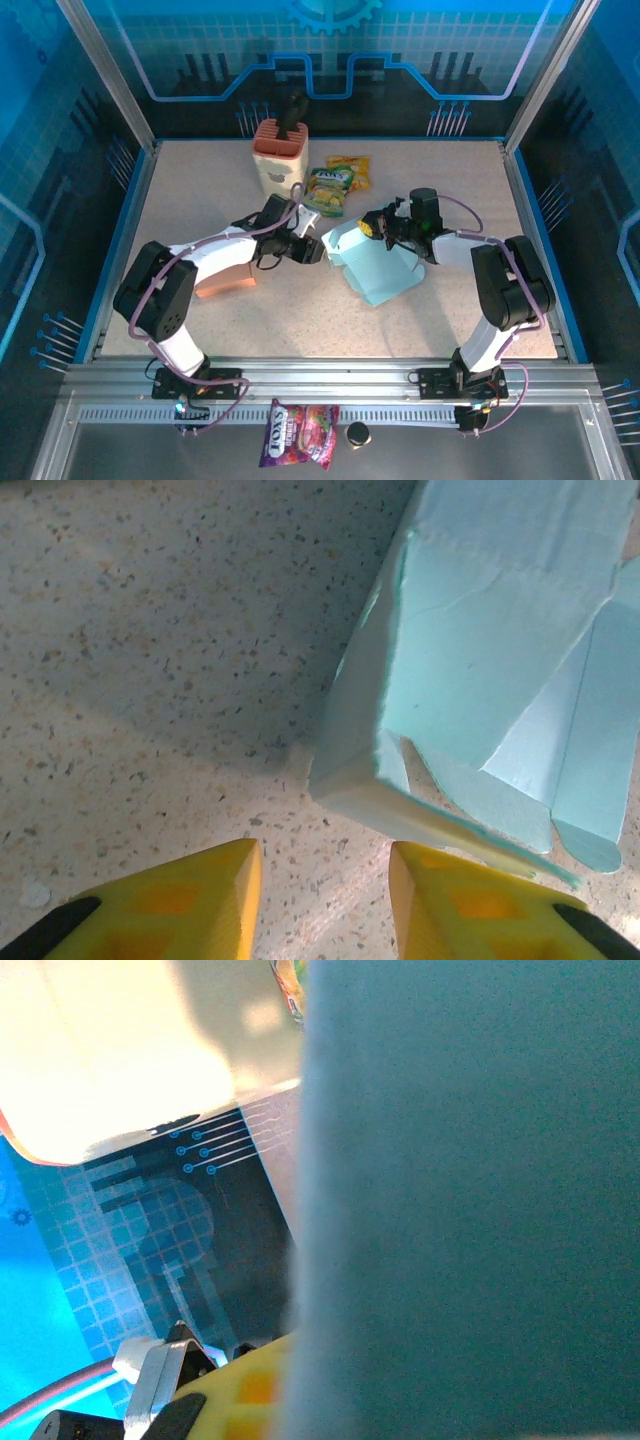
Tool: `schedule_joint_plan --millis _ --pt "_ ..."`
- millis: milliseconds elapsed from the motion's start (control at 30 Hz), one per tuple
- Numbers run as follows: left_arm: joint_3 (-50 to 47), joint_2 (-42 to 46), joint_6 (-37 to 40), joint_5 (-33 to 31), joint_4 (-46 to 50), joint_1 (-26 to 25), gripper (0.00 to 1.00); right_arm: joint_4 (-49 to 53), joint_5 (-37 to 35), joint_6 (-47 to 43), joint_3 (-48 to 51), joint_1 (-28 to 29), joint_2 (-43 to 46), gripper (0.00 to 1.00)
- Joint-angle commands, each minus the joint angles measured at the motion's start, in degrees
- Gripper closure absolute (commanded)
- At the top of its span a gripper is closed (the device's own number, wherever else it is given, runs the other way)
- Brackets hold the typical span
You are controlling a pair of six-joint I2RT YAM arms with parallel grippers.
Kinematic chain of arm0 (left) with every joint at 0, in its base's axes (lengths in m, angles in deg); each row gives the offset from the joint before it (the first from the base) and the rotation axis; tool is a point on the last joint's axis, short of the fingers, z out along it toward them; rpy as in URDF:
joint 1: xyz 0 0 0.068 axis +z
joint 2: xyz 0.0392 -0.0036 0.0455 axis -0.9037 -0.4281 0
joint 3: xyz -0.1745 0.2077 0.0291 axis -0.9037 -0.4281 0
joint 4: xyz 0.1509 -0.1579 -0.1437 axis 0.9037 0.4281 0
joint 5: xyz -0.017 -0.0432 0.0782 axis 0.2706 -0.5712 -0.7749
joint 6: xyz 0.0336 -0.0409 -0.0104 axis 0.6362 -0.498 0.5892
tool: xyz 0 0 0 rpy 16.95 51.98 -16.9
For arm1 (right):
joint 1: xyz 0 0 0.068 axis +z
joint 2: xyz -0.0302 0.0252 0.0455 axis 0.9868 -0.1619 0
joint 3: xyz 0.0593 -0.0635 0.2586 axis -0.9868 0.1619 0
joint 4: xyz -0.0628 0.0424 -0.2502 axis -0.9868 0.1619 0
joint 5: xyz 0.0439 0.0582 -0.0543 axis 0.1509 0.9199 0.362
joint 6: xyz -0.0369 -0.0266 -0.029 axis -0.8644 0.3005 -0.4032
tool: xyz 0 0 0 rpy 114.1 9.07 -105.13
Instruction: Fold the paper box
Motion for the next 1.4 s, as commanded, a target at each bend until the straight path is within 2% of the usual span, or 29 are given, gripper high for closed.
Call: schedule_joint_plan --millis 0,300,467,833,967,1367 --pt "0.5 -1.0 3.47 2.39 -3.69 -0.59 0.61 -2.29 1.52 0.65 0.46 -0.73 -1.17 1.0" --pt "0.09 -2.71 3.96 2.65 -7.22 -2.3 0.61 -2.55 1.91 1.07 0.16 -0.75 -1.23 1.0" --pt "1.08 -3.77 3.46 2.02 -7.83 -3.48 0.66 -3.55 1.98 1.4 0.18 -0.76 -1.34 1.0" --pt "1.23 -4.83 -0.65 -5.57 -10.13 -6.78 0.77 -7.61 1.48 2.94 0.86 -0.39 -2.01 1.0" --pt "1.48 -5.39 -2.44 -10.45 -10.63 -7.86 0.71 -10.58 0.43 4.36 2.23 0.58 -2.22 1.0" --pt "1.05 -7.25 -7.34 -17.06 -13.26 -9.61 0.71 -19.43 -6.63 6.93 7.97 4.16 -1.47 1.0"
